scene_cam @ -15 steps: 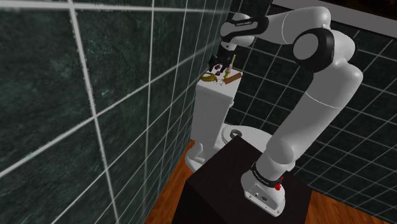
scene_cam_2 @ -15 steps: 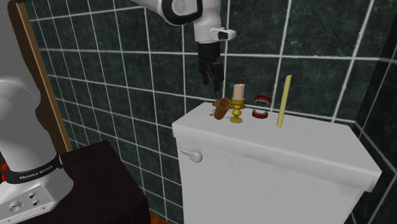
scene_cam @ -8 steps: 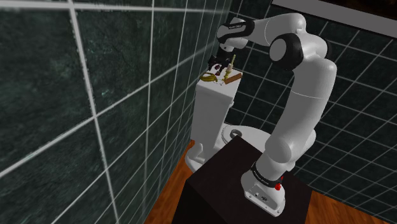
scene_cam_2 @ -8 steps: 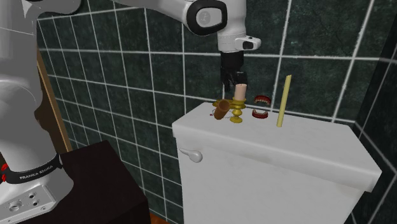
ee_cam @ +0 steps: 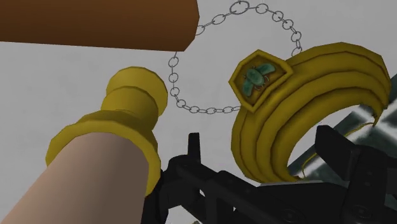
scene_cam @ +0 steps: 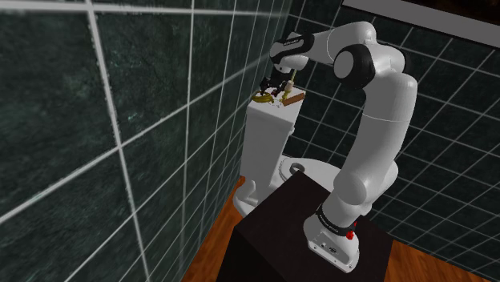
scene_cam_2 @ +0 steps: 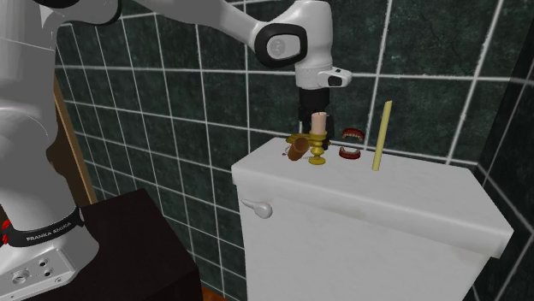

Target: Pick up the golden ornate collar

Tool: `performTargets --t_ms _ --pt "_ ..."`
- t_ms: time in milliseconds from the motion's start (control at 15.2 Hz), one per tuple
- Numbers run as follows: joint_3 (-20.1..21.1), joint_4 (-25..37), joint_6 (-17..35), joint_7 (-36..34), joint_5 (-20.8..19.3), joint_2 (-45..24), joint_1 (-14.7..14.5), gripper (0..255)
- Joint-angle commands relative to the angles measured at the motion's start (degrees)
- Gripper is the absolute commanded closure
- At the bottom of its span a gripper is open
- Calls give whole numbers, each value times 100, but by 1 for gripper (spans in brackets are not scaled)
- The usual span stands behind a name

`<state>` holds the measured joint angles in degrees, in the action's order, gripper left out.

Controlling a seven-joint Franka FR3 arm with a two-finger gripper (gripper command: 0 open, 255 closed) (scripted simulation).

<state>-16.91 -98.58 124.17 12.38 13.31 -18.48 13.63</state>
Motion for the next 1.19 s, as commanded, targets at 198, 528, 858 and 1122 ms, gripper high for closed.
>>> performTargets --t_ms 198,528,858,1122 --pt "3 -6 34 12 13 -25 5 255" --pt "3 -5 36 17 15 -29 9 255" --pt "-13 115 -159 -37 -35 53 -4 255" --pt "-32 315 -431 -92 -88 133 -7 255"
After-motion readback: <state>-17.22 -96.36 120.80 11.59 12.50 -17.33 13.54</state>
